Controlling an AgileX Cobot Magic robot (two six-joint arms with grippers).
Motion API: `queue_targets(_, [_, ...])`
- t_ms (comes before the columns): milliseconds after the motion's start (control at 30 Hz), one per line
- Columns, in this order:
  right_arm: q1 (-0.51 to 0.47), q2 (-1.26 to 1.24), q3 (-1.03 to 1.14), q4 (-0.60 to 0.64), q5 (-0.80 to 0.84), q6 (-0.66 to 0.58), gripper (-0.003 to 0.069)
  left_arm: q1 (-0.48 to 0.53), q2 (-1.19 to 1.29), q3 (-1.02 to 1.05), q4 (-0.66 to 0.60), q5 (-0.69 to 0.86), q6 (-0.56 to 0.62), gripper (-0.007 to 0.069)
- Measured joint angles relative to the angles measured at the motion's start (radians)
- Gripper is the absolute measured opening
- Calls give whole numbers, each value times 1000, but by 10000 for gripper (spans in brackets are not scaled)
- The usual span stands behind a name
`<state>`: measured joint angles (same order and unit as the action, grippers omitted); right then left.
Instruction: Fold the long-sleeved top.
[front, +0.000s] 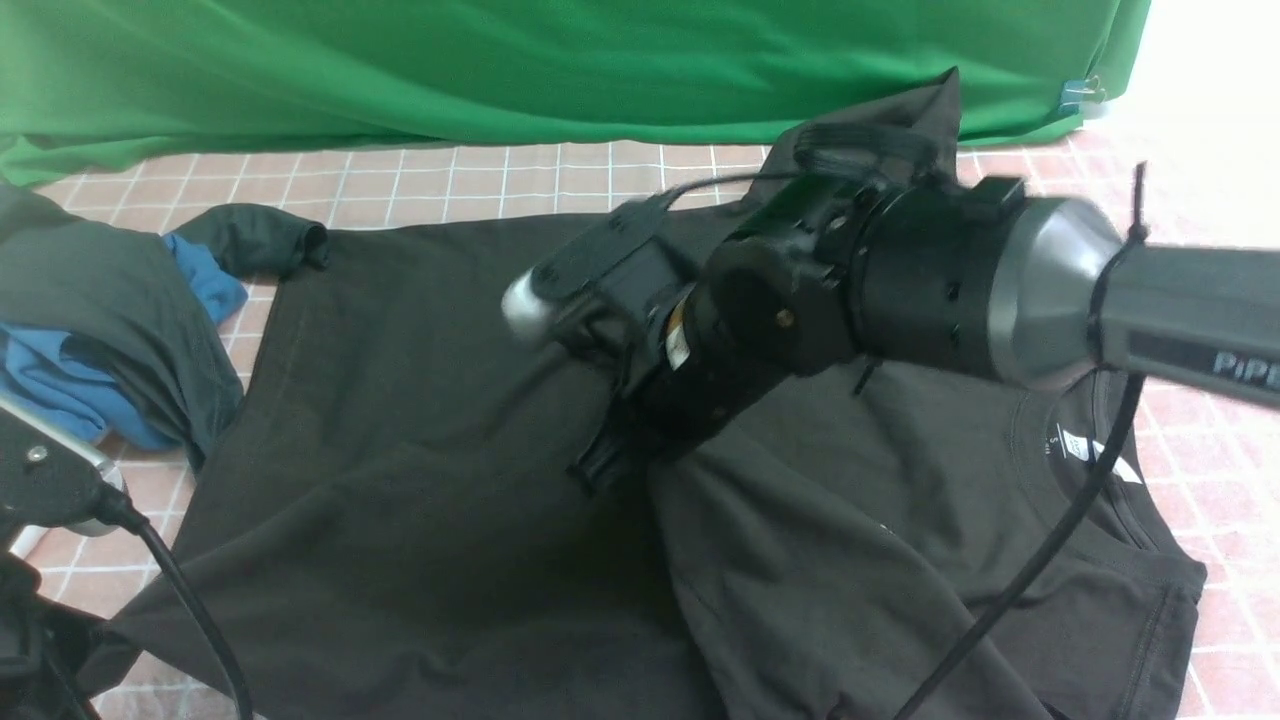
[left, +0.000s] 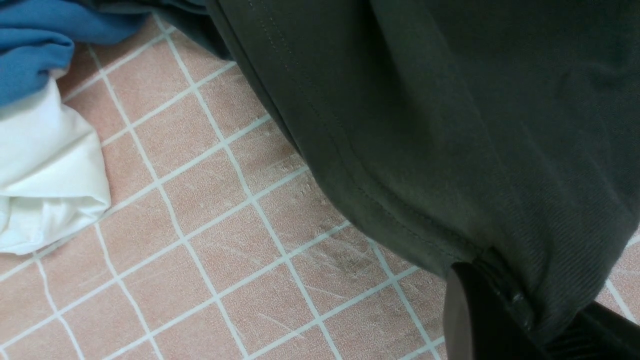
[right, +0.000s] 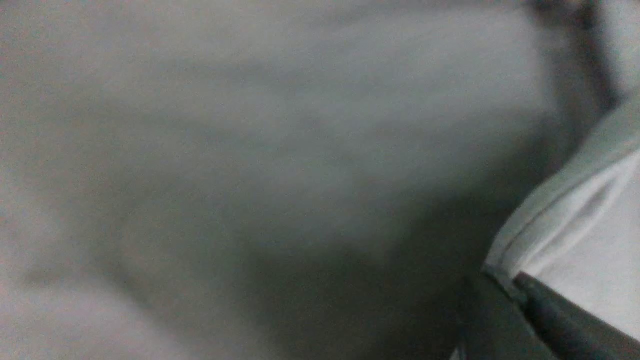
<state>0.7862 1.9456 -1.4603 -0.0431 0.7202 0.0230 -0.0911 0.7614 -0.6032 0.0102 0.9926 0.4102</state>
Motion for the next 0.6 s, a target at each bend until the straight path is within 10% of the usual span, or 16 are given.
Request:
queue_targets(200, [52,0,0,27,23,-23,86,0,0,0,0,-4,0,50])
queue_targets(400, [52,-17,-31,60,99,-23,564,0,0,0,0,-4,0,50])
queue_targets(600, [-76,-31,-185,73,58,85,652,0,0,0,0,-4,0,50])
